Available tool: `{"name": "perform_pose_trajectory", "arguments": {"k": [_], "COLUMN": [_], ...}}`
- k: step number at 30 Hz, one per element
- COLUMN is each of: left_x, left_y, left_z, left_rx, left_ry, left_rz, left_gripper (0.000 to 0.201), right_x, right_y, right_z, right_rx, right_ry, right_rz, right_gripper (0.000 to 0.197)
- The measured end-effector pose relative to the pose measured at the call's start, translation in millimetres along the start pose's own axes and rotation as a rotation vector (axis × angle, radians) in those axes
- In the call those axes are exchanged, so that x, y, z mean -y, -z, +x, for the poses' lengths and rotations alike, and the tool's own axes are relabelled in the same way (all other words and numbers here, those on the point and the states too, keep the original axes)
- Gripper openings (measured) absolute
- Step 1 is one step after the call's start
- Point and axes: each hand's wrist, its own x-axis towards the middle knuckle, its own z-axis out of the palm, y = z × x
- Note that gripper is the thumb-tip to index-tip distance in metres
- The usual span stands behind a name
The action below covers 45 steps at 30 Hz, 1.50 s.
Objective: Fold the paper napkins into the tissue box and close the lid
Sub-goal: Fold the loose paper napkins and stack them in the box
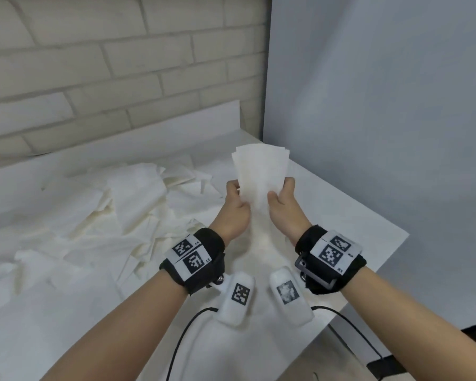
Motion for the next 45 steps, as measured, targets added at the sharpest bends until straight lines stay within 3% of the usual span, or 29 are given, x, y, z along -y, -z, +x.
{"name": "perform_pose_trajectory", "arguments": {"k": [6, 11, 14, 18, 20, 22, 26, 31, 35, 40, 42, 45], "left_x": [-11.2, 4.7, 1.2, -9.6, -5.9, -0.4, -6.6, -4.8, 1.5, -27.7, -33.1, -28.0], "left_y": [3.5, -0.8, -2.3, -2.9, -4.5, -8.0, -12.0, -15.2, -15.8, 9.0, 20.2, 17.6], "left_z": [12.8, 11.3, 14.6, 16.7, 15.6, 14.5, 16.3, 15.4, 9.9, 8.6, 8.9, 9.4], "left_rx": [-0.062, -0.012, -0.047, -0.046, -0.022, -0.007, -0.012, 0.013, 0.031, -0.251, -0.289, -0.257], "left_ry": [-0.067, 0.012, -0.016, -0.068, -0.035, 0.011, -0.023, -0.001, 0.048, -0.182, -0.231, -0.188], "left_rz": [-0.125, -0.033, -0.052, -0.121, -0.128, -0.118, -0.162, -0.154, -0.140, -0.225, -0.110, 0.102], "left_gripper": [0.031, 0.034, 0.025, 0.028, 0.031, 0.030, 0.020, 0.021, 0.021, 0.032, 0.035, 0.035], "right_x": [7.8, -15.3, -15.2, -9.8, -15.9, -24.2, -21.4, -24.2, -31.7, -13.4, -2.2, 18.8], "right_y": [6.7, 4.8, 2.6, 8.4, 10.9, 12.0, 16.4, 24.6, 25.4, 45.1, 58.7, 75.2], "right_z": [13.9, 13.1, 16.0, 21.3, 19.3, 16.2, 16.5, 17.5, 18.3, 26.3, 33.9, 44.8], "right_rx": [-0.048, 0.024, 0.021, 0.015, 0.024, 0.020, 0.000, 0.005, -0.034, 0.033, 0.098, 0.146], "right_ry": [0.114, -0.060, -0.036, 0.006, -0.044, -0.098, -0.042, -0.036, -0.029, 0.106, 0.160, 0.201], "right_rz": [0.107, 0.023, 0.051, 0.126, 0.103, 0.084, 0.091, 0.079, -0.044, -0.303, -0.478, -0.669], "right_gripper": [0.013, 0.013, 0.008, 0.017, 0.022, 0.015, 0.010, 0.022, 0.028, 0.029, 0.027, 0.024]}}
